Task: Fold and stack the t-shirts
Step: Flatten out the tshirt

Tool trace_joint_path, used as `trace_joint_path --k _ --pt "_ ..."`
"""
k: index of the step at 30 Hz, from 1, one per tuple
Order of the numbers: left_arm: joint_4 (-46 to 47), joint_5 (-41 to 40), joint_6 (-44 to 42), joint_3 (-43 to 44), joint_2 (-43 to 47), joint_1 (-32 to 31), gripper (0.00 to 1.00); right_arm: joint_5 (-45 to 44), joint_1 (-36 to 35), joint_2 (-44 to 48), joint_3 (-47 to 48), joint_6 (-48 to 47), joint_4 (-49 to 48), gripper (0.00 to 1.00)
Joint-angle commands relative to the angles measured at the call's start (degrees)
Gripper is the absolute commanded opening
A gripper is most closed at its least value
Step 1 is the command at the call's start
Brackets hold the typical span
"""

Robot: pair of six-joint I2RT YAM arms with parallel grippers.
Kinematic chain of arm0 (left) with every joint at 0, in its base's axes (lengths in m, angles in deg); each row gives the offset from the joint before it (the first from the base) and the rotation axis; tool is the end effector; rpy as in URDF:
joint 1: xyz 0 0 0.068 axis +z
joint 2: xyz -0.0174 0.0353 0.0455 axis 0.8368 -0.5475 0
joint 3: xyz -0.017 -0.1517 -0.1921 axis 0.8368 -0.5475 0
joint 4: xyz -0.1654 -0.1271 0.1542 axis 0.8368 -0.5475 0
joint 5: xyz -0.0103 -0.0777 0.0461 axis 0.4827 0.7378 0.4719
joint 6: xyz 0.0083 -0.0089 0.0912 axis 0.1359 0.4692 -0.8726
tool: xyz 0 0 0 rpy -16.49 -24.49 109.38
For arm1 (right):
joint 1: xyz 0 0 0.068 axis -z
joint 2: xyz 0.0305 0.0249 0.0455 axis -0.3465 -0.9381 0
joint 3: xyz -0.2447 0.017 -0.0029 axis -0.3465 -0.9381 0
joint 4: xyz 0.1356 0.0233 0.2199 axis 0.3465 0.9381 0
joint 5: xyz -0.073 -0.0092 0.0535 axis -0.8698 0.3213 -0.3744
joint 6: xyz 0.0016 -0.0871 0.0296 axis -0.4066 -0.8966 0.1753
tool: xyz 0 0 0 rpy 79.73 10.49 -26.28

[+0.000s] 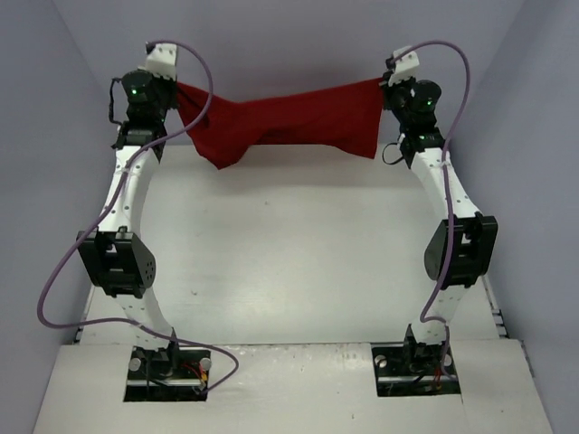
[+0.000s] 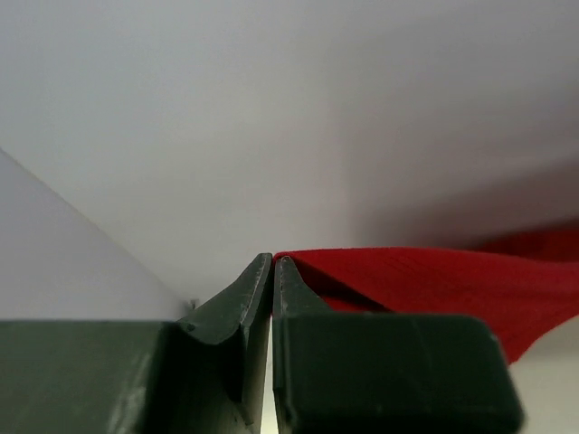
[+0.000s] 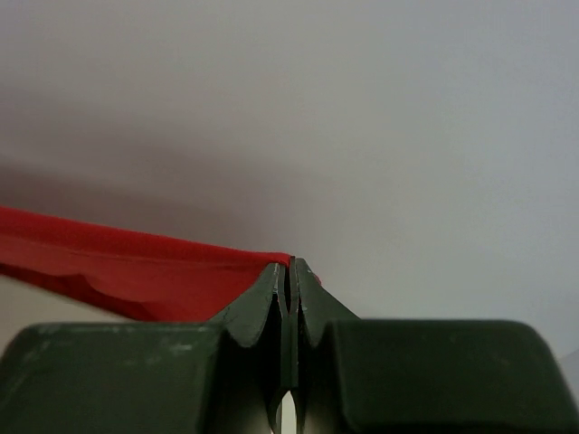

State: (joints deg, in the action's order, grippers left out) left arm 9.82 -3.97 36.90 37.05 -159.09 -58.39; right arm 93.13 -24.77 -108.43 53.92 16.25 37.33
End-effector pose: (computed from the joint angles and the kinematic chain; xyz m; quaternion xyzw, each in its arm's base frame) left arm 0.4691 -0.0192 0.4429 0.0951 0.6629 0.0297 0.7421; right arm 0.4816 0.0579 0.4216 -0.2032 0.5401 -0.0174 0.8165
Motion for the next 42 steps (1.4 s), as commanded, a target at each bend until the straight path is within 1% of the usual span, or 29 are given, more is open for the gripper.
trace_joint_path --k 1,4,6,8,10,12,13,14,15,16,17,20,23,26,28,29,30,33,35,39,42 --pt "7.96 2.18 -3.04 -5.29 7.41 0.53 0.0 3.82 1.54 5.73 -2.11 -1.1 -7.74 0.0" --pt "7.35 4.86 -4.24 -9.96 10.24 0.53 0.0 7.36 2.22 8.1 -5.81 -2.52 -6.88 0.0" --pt "5.2 8.1 -5.58 -13.44 12.49 0.53 0.0 10.55 2.57 10.83 -8.48 -5.84 -3.29 0.0" --pt "1.29 13.69 -7.58 -17.48 15.01 0.68 0.0 13.86 3.18 14.91 -12.16 -10.26 2.24 0.0" --pt "-6.4 18.78 -11.72 -21.45 18.95 0.71 0.0 18.16 3.53 18.98 -19.55 -17.4 7.73 0.0" --pt "-12.86 24.3 -16.39 -25.66 21.73 0.71 0.0 20.45 3.95 23.57 -25.91 -28.43 13.14 0.0" --pt "-16.31 26.86 -19.02 -28.56 23.42 0.71 0.0 21.14 4.14 26.26 -27.98 -31.55 16.97 0.0" --pt "-18.63 28.25 -21.0 -30.45 24.45 0.71 0.0 21.67 4.15 27.85 -30.27 -35.15 19.53 0.0" --pt "-18.8 28.33 -21.16 -30.62 24.53 0.7 0.0 22.01 4.15 29.28 -32.73 -38.33 21.49 0.0" --pt "-23.47 30.63 -25.68 -35.74 26.75 0.48 0.0 22.01 4.15 31.37 -37.94 -41.7 23.95 0.0" --pt "-26.55 31.91 -28.85 -38.72 27.64 0.44 0.0 22.18 3.98 32.68 -39.56 -45.51 27.36 0.0" --pt "-31.8 33.26 -33.86 -43.88 28.29 0.44 0.0 20.75 3.28 35.37 -45.6 -52.2 31.52 0.0" --pt "-37.08 35.16 -39.09 -48.38 27.82 0.23 0.0 18.52 2.36 36.49 -49.42 -57.61 34.58 0.0" --pt "-37.7 35.15 -41.74 -53.79 28.92 -0.5 0.0 16.68 2.21 37.27 -51.96 -61.29 38.36 0.0" --pt "-38.45 35.1 -44.89 -55.9 30.88 -1.08 0.0 15.25 2.21 38.11 -53.22 -62.87 39.36 0.0" --pt "-38.58 35.0 -46.5 -58.54 32.3 -1.26 0.0 14.69 2.21 39.63 -54.24 -63.97 40.08 0.0" --pt "-38.93 34.83 -49.17 -60.47 35.08 -1.5 0.0 13.93 2.21 40.91 -55.98 -67.96 41.76 0.0" --pt "-40.41 33.54 -54.83 -65.25 40.3 -2.57 0.0 12.32 2.19 44.14 -58.94 -75.89 48.02 0.0" --pt "-42.06 33.01 -56.64 -67.74 43.25 -3.29 0.0 11.33 2.13 45.81 -60.15 -78.16 51.37 0.0" --pt "-45.67 33.01 -59.97 -69.52 46.13 -4.13 0.0 9.69 2.04 47.89 -61.8 -82.02 57.52 0.0" --pt "-47.08 32.93 -60.63 -70.51 48.11 -4.22 0.0 8.46 2.04 49.13 -62.95 -84.5 59.68 0.0"
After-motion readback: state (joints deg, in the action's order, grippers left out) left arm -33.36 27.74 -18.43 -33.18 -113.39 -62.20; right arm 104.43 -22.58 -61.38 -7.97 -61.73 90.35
